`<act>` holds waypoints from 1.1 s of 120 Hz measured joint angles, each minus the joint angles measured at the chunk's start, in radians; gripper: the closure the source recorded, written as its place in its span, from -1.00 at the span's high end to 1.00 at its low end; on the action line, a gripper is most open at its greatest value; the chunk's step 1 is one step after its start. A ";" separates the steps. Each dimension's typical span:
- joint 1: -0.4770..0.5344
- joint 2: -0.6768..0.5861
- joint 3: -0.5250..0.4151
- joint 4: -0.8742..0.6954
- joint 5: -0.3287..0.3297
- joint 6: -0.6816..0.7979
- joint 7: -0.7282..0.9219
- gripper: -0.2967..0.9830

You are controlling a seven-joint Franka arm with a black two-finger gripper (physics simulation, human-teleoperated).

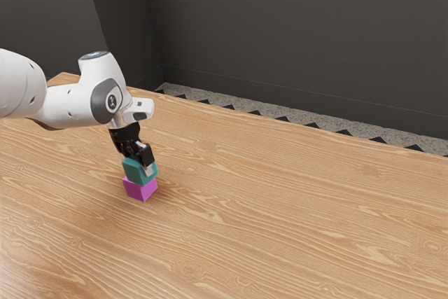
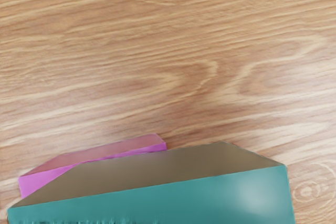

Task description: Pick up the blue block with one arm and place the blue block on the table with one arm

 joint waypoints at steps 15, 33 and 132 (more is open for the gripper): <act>-0.001 -0.022 -0.018 0.006 0.002 0.003 -0.008 0.06; -0.001 0.005 -0.096 0.082 0.007 0.005 -0.023 0.04; -0.013 0.229 -0.192 0.307 -0.040 0.009 -0.117 0.37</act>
